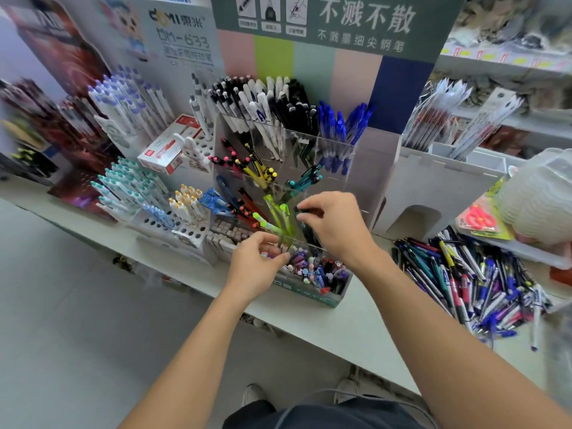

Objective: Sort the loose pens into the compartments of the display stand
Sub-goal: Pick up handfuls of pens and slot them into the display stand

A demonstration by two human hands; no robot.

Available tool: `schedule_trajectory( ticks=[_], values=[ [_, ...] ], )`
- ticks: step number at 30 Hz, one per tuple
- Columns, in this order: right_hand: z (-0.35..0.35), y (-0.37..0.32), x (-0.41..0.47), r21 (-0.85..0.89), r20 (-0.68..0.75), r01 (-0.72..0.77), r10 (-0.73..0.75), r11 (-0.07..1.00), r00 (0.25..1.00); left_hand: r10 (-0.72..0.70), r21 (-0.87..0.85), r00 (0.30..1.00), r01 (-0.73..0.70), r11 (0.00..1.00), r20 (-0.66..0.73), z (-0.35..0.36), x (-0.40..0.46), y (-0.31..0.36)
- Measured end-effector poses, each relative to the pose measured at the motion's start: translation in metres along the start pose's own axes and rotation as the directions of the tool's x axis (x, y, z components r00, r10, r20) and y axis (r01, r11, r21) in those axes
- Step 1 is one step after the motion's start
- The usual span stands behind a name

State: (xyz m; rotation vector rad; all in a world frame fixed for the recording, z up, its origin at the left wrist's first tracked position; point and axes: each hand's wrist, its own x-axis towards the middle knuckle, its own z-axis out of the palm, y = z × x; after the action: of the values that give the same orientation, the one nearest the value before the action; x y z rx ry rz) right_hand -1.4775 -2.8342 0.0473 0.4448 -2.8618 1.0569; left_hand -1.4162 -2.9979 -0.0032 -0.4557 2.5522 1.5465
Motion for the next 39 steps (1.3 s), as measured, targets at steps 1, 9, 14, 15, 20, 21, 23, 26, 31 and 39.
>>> schedule_trajectory(
  ticks=[1, 9, 14, 15, 20, 21, 23, 26, 31, 39],
  values=[
    [0.006, 0.002, 0.004, -0.071, 0.046, -0.020, 0.024, 0.997, 0.999, 0.006, -0.009, 1.000, -0.005, 1.000, 0.010, 0.000, 0.000, -0.002],
    [-0.013, 0.002, -0.007, -0.140, 0.107, -0.083, 0.099, 0.987, 0.989, -0.003, -0.154, 1.000, 0.004, 0.988, 0.007, 0.006, -0.005, 0.002],
    [-0.066, 0.071, -0.076, 0.094, -0.107, -0.344, 0.353, 0.934, 0.929, 0.072, -0.198, 0.984, -0.039, 0.979, 0.165, 0.052, -0.019, 0.039],
    [-0.069, 0.095, -0.089, 0.088, -0.124, -0.460, 0.468, 0.883, 0.875, 0.079, -0.194, 0.966, -0.031, 0.981, 0.245, 0.072, -0.023, 0.047],
    [-0.063, 0.184, -0.139, -0.089, -0.027, -0.763, 0.765, 0.640, 0.644, -0.083, 0.158, 0.866, 0.004, 0.987, 0.494, 0.195, -0.029, 0.056],
    [-0.060, 0.193, -0.144, -0.092, -0.033, -0.766, 0.767, 0.637, 0.641, -0.145, 0.265, 0.880, 0.022, 0.964, 0.453, 0.214, -0.024, 0.052],
    [-0.055, 0.204, -0.154, -0.123, -0.057, -0.761, 0.761, 0.637, 0.646, -0.264, 0.376, 0.905, 0.129, 0.918, 0.335, 0.247, -0.010, 0.041],
    [-0.044, 0.220, -0.166, -0.200, -0.040, -0.744, 0.753, 0.638, 0.656, -0.351, 0.409, 0.909, 0.239, 0.881, 0.225, 0.281, 0.013, 0.030],
    [-0.020, 0.244, -0.181, -0.209, 0.052, -0.777, 0.800, 0.593, 0.597, -0.301, 0.483, 0.939, 0.190, 0.855, 0.165, 0.316, 0.034, 0.025],
    [-0.006, 0.254, -0.190, -0.077, -0.011, -0.797, 0.798, 0.600, 0.602, -0.280, 0.387, 0.951, 0.211, 0.897, 0.131, 0.346, 0.036, 0.035]
  ],
)
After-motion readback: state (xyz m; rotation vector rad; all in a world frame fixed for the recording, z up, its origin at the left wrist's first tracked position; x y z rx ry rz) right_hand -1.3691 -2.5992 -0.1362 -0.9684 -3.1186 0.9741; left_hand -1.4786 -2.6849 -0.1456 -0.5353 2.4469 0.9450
